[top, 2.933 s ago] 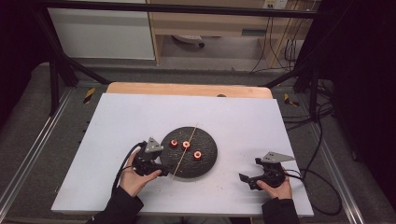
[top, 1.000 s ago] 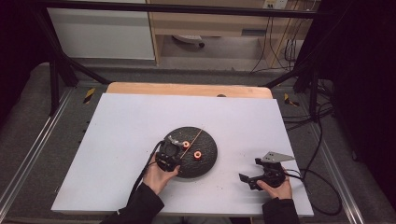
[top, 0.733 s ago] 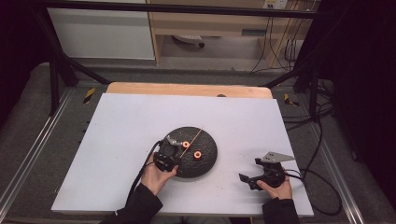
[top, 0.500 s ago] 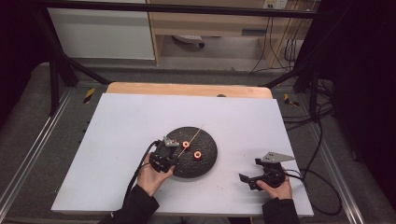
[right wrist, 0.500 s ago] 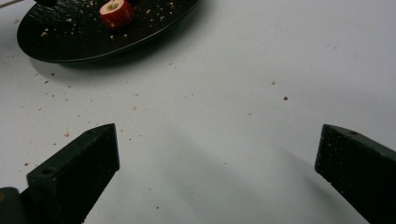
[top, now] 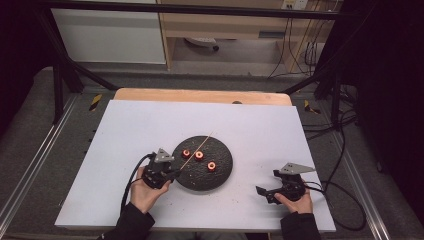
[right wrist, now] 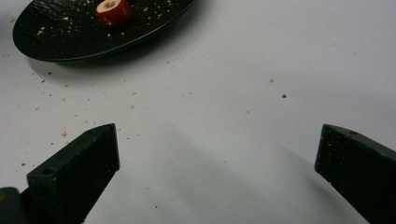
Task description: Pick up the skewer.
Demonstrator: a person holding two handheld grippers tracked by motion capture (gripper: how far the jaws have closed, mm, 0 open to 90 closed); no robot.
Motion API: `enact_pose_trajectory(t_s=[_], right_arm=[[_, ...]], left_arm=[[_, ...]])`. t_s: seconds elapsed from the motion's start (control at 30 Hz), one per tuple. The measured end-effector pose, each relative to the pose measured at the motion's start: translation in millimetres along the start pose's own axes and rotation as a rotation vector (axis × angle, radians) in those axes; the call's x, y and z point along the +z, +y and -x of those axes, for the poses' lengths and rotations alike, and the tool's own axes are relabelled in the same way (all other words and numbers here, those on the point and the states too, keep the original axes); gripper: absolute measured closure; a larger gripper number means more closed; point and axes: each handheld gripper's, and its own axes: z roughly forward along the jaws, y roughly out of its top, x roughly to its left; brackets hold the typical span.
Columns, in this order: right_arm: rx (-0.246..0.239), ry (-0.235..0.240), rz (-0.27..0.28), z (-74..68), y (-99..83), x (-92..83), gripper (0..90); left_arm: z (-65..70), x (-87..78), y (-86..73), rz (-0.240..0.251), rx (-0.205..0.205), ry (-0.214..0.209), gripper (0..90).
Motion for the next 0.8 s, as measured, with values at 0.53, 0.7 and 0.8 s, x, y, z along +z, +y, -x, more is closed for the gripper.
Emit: enact_pose_trajectory(t_s=[0.53, 0.7, 0.8], right_arm=[[0.008, -0.002, -0.013, -1.1, -0.2, 3.8, 0.7], [0.012, -0.003, -0.013, -1.7, 0.2, 4.7, 0.7], [0.008, -0.001, -0.014, -3.2, 1.4, 5.5, 0.7]], left_arm=[[-29.8, -31.3, -41.9, 0.095, 0.038, -0.041, 88.3], [-38.5, -39.0, -53.5, 0.118, 0.032, -0.048, 88.3], [-41.5, -43.0, -58.4, 0.133, 0.034, -0.052, 88.3]])
